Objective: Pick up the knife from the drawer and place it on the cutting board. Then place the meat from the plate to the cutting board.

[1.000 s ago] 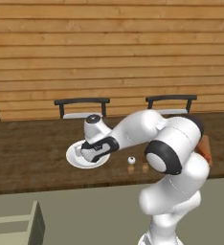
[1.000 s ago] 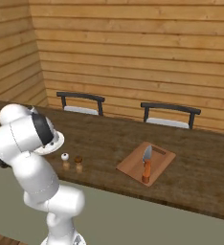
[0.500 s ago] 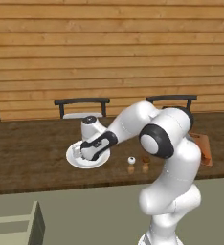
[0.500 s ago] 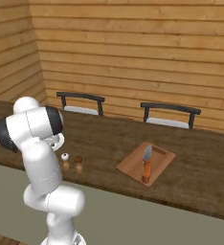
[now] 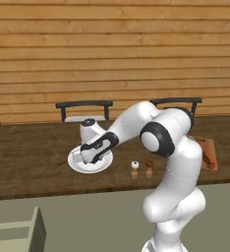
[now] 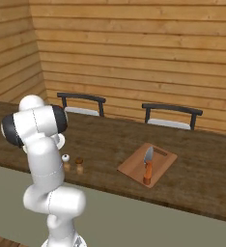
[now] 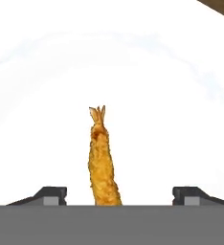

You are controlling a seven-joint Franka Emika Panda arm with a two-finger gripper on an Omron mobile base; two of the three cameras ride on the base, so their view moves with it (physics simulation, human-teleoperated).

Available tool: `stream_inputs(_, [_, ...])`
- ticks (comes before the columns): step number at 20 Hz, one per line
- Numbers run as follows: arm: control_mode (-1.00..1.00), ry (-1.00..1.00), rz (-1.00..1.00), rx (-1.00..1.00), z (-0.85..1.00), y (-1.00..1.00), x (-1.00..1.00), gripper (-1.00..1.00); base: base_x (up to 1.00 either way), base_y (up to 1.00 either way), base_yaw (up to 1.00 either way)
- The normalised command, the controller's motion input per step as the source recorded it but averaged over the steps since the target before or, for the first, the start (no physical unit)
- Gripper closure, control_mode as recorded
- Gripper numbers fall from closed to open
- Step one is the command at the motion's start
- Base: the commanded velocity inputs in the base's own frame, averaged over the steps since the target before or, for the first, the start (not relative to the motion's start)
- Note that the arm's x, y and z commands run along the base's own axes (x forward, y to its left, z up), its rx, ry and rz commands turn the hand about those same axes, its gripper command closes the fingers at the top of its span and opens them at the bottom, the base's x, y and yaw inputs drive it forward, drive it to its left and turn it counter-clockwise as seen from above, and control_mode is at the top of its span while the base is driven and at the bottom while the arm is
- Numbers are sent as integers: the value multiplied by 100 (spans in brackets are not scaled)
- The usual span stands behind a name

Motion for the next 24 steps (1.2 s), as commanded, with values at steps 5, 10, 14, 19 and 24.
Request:
stream_inputs(5, [-100,0,0,0,-21,3,9,100,0,0,0])
stream_inputs(10, [-100,0,3,0,-12,0,0,100,0,0,0])
stream_inputs(14, [-100,-5,6,6,12,-2,-7,100,0,0,0])
stream_inputs(19, [-100,-21,1,8,95,-50,-27,100,0,0,0])
stream_inputs(24, [-100,-7,0,5,59,-91,-4,100,0,0,0])
